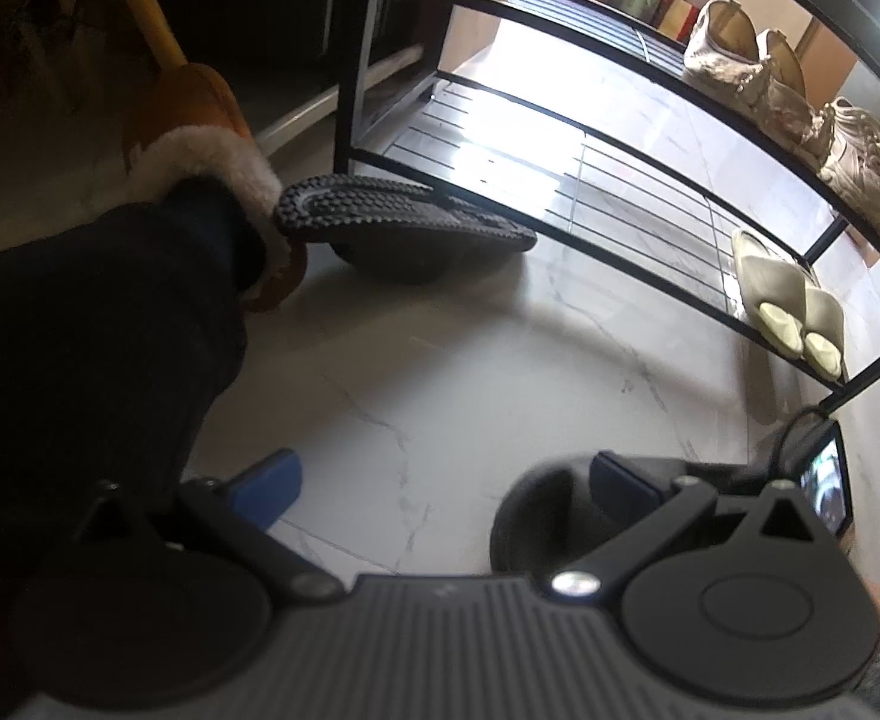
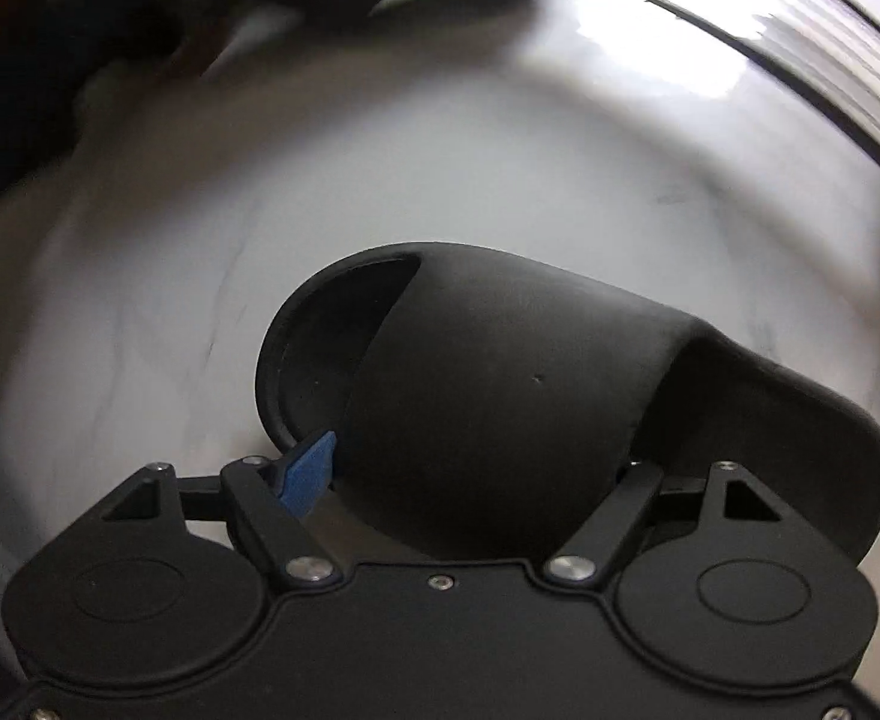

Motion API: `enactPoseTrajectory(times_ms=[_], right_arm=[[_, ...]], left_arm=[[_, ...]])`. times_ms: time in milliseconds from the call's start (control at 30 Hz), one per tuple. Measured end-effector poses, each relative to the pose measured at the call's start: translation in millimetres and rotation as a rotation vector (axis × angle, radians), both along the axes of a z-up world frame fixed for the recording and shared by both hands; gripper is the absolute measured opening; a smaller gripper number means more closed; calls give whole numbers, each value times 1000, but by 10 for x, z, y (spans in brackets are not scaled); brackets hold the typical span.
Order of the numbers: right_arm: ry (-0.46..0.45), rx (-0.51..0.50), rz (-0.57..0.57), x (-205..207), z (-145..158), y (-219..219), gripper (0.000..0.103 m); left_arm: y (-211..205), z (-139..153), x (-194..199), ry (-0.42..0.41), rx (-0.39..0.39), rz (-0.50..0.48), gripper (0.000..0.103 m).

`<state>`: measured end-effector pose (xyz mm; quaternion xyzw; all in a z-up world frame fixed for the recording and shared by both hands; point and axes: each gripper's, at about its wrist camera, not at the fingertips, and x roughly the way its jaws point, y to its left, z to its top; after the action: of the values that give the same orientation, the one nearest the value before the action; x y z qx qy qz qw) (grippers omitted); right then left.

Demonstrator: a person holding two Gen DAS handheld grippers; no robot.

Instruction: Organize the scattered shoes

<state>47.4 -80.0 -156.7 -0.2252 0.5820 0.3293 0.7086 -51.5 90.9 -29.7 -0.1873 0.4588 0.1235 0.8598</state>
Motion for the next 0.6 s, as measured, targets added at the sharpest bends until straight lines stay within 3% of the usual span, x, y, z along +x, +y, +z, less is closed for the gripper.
enactPoseTrajectory(times_ms=[67, 133, 200, 367, 467, 600], right_arm=[[-2, -51, 97, -73, 1, -4, 83], [-23, -91, 143, -122, 7, -14, 93], [-39, -122, 160, -143, 27, -38, 99], [-99, -126, 171, -156, 230, -146, 101], [-102, -44, 55, -50, 442, -274, 103], [13, 215, -362, 123, 676, -699, 103]], left_arm=[[-1, -11, -1, 5, -4, 0, 102], [-12, -18, 2, 9, -3, -2, 102], [-25, -22, 6, 12, 0, -4, 102], [-27, -32, 3, 16, 0, -3, 102], [-24, -29, 0, 16, -7, -2, 102], [-17, -24, 1, 18, -18, -1, 102]])
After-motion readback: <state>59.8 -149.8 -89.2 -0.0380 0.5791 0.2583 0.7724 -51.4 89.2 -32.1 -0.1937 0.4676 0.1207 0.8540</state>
